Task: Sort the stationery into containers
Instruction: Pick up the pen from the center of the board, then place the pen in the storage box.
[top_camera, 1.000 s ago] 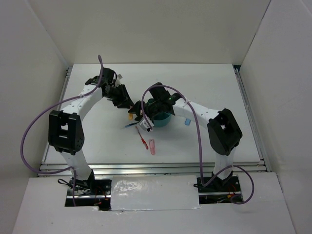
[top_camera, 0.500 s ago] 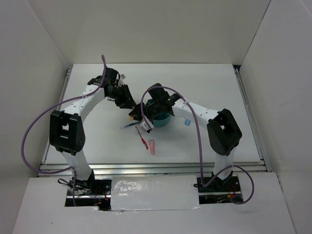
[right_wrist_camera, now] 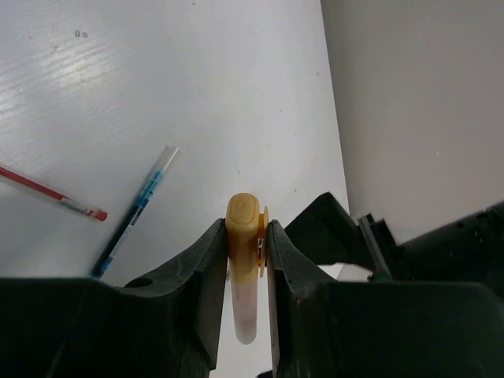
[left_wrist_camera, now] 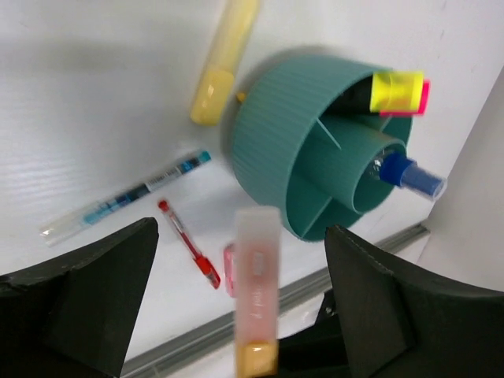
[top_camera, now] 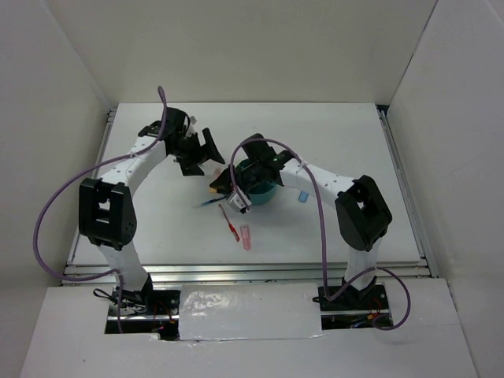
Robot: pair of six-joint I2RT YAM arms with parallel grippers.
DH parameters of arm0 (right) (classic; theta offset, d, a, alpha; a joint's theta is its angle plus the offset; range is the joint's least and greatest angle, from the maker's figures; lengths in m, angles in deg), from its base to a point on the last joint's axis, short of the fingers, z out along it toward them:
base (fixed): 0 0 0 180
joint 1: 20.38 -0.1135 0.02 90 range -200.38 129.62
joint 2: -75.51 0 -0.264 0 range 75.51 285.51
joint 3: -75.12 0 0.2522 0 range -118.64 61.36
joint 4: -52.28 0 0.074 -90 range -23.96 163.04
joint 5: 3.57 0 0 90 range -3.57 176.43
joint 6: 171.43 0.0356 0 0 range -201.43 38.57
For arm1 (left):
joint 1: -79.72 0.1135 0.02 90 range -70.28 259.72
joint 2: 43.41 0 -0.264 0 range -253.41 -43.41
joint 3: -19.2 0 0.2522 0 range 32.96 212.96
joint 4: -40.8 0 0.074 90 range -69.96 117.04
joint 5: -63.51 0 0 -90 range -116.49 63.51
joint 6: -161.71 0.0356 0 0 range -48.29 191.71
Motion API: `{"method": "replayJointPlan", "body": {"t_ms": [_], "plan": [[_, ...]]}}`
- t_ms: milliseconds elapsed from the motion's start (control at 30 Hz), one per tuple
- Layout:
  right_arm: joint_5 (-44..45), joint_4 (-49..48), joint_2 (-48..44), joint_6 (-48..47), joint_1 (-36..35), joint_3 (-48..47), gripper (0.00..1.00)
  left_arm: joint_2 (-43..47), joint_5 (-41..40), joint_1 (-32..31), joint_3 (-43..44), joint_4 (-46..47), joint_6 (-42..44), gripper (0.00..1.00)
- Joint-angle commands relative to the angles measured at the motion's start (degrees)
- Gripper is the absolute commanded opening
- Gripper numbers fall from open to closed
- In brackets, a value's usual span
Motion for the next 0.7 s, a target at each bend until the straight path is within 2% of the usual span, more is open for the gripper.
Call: {"method": "replayJointPlan", "body": {"t_ms": [0, 67, 100, 167, 200, 233, 300, 333, 433, 500, 533, 667], "plan": [[-5.9, -1.4, -3.7, 3.2, 2.1, -0.5, 0.05, 2.0, -3.5, 5.0, 3.3, 2.8, -1.1, 0.99], [-8.3, -4.8, -5.4, 10.4, 3.3, -0.6, 0.03, 2.2, -4.9, 7.7, 5.4, 3.5, -0.7, 0.99], [-8.8, -10.6, -6.0, 21.5, 3.6, -0.4, 0.02, 2.4, -5.4, 8.4, 5.7, 4.2, -0.7, 0.99], [-9.1, -17.7, -7.8, 34.5, 4.8, 0.0, 0.00, 3.8, -5.6, 10.7, 4.9, 6.8, -1.4, 0.99], [-8.5, -26.4, -8.2, 42.4, 5.2, -0.2, 0.00, 4.6, -5.5, 11.1, 4.3, 7.8, -1.5, 0.99], [-6.4, -29.8, -8.2, 57.4, 5.6, -0.7, 0.00, 5.1, -5.7, 11.4, 3.2, 8.4, -1.5, 0.99], [-4.0, -35.2, -7.3, 72.3, 7.4, -4.5, 0.00, 5.6, -5.9, 11.7, 2.2, 8.3, -0.9, 0.99], [-1.7, -35.5, -6.8, 85.0, 8.3, -6.1, 0.00, 6.0, -6.1, 11.6, 1.8, 8.4, -1.0, 0.99], [0.4, -33.2, -4.5, 100.3, 11.2, -11.1, 0.00, 7.6, -6.9, 11.2, -1.1, 10.0, -1.4, 0.99], [2.1, -31.6, -3.0, 106.4, 13.0, -13.2, 0.00, 8.0, -7.1, 10.9, -2.2, 10.1, -0.8, 0.99], [2.5, -31.2, -2.1, 112.1, 13.7, -13.6, 0.00, 8.2, -7.4, 10.6, -2.4, 10.3, -0.6, 0.99], [3.9, -33.6, -2.2, 125.3, 17.1, -12.9, 0.00, 8.8, -7.0, 10.5, -3.7, 11.6, 0.1, 0.99]]}}
